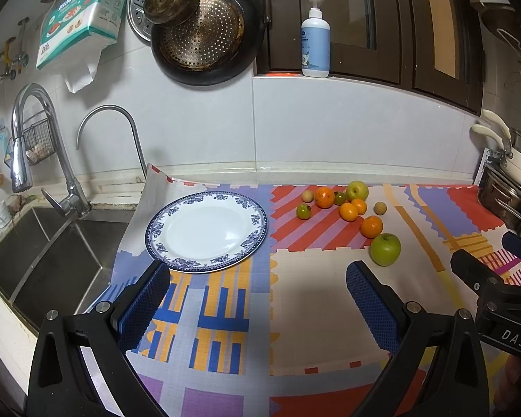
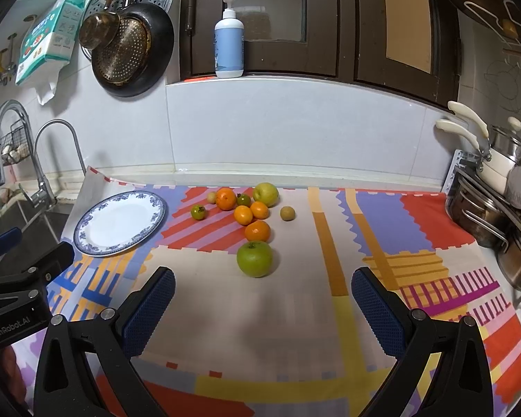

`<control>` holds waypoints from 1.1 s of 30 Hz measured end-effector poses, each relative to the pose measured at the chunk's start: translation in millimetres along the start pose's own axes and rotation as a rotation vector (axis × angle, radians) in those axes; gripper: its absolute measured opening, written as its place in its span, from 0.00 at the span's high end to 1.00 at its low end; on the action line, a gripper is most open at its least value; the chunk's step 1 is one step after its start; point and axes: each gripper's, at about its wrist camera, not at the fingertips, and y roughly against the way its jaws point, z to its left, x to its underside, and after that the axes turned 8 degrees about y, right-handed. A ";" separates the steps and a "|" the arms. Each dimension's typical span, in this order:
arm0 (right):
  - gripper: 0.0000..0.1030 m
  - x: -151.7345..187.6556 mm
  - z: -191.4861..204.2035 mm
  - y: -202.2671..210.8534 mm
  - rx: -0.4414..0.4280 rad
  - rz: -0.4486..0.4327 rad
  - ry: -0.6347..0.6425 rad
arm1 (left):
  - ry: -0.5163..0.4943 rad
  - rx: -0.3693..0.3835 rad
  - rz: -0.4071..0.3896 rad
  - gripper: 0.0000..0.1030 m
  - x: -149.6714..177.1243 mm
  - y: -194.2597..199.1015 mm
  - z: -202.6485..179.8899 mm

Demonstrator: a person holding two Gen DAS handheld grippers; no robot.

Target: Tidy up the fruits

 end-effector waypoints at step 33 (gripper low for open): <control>0.01 0.3 4.8 -5.4 -0.014 0.013 0.005 | 0.001 0.002 0.013 0.00 0.2 -6.2 1.4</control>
